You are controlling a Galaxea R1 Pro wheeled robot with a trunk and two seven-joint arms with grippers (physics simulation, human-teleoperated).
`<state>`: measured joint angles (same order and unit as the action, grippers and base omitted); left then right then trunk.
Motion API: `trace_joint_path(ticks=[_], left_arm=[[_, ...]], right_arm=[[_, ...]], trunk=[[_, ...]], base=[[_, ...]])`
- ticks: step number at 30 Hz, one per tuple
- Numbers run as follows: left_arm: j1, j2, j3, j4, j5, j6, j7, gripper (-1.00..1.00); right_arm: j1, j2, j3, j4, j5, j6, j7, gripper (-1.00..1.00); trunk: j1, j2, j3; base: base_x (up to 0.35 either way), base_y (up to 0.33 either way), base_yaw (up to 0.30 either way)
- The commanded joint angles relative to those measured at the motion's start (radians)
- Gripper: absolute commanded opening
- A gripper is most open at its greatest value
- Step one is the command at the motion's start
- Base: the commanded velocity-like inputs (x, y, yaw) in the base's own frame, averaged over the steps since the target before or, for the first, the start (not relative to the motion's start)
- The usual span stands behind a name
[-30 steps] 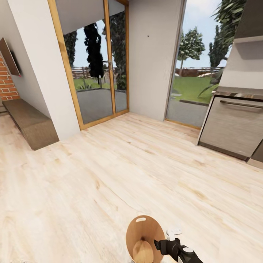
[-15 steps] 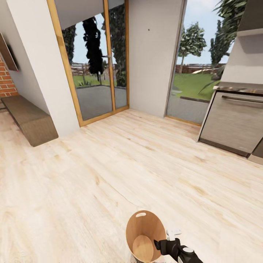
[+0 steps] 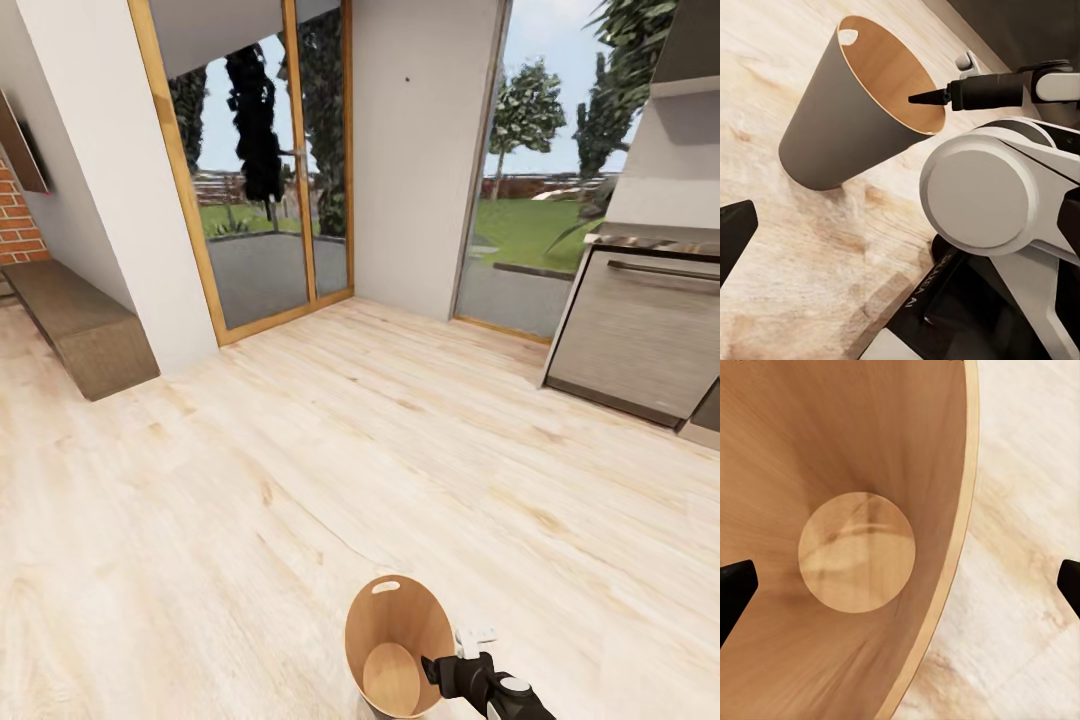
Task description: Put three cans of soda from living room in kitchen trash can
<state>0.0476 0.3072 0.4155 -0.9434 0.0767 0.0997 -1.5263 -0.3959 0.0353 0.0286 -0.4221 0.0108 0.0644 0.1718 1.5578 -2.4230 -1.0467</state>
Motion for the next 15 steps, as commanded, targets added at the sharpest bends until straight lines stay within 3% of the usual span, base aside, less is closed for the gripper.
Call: trace_joint_path(ticks=[1,15], left_arm=[[0.0,0.0,0.0,0.0,0.0,0.0,0.0,1.0],[0.0,0.0,0.0,0.0,0.0,0.0,0.0,1.0]], right_arm=[[0.0,0.0,0.0,0.0,0.0,0.0,0.0,1.0],[0.0,0.0,0.0,0.0,0.0,0.0,0.0,1.0]], trunk=[[0.0,0.0,0.0],[0.0,0.0,0.0]], base=[[0.0,0.0,0.0],[0.0,0.0,0.0]])
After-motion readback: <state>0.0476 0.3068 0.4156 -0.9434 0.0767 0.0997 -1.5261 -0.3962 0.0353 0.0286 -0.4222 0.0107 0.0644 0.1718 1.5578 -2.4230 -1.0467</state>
